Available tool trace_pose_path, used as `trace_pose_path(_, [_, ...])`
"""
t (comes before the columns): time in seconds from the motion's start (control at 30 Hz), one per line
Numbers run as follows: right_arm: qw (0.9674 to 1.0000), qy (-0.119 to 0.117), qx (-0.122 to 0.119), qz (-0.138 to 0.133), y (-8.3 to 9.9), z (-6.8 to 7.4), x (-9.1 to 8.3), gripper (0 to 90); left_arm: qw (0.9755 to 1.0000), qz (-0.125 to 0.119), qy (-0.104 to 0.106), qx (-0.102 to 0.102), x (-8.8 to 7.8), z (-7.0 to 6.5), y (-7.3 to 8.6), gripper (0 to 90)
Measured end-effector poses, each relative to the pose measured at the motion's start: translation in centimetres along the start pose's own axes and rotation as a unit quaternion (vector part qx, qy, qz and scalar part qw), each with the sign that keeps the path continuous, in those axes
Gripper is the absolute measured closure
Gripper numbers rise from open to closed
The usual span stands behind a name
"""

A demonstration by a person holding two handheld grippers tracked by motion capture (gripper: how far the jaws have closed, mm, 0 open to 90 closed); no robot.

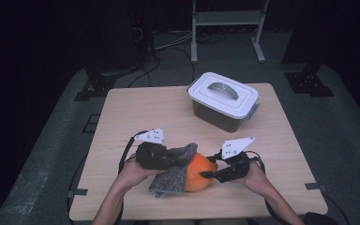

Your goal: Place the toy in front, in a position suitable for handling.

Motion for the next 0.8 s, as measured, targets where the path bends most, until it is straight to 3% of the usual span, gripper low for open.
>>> trace_pose_path(0.13, [0.9998, -0.001, -0.013, 0.014, 1.0, -0.2, -0.4, 45.2, 0.9996, 0.006, 0.013, -0.023, 0.6, 0.7, 1.3, 76.5])
trace_pose_path(0.33, [0.9983, 0.007, 0.045, 0.035, 2.9, -1.3, -1.7, 31.4, 0.9987, 0.012, 0.028, -0.042, 1.7, 0.8, 2.2, 76.4])
trace_pose_path(0.47, [0.9978, 0.024, 0.030, 0.053, 2.5, -0.8, -2.1, 25.5, 0.9989, 0.015, 0.026, -0.035, 1.9, 0.5, 2.0, 76.4])
trace_pose_path(0.67, [0.9976, 0.036, 0.013, 0.057, 1.1, 0.1, -2.1, 21.7, 0.9986, 0.018, 0.040, -0.028, 2.4, -0.3, 1.8, 76.4])
trace_pose_path(0.73, [0.9971, 0.038, 0.015, 0.064, 0.9, 0.1, -1.4, 25.6, 0.9986, 0.020, 0.041, -0.028, 2.5, -0.4, 1.8, 76.1])
trace_pose_path(0.8, [0.9970, 0.042, 0.013, 0.064, 0.9, -0.1, -1.1, 38.7, 0.9986, 0.021, 0.039, -0.028, 2.3, -0.2, 1.8, 76.1])
Point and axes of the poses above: each handheld gripper's, and its own axes: x roughly forward along the jaws, y roughly out of its underside, z roughly to its left, the point moved 10 cm from there along x, roughly forward along the jaws, and after that the axes turned 1 degree about -y, right-handed, at the moved point
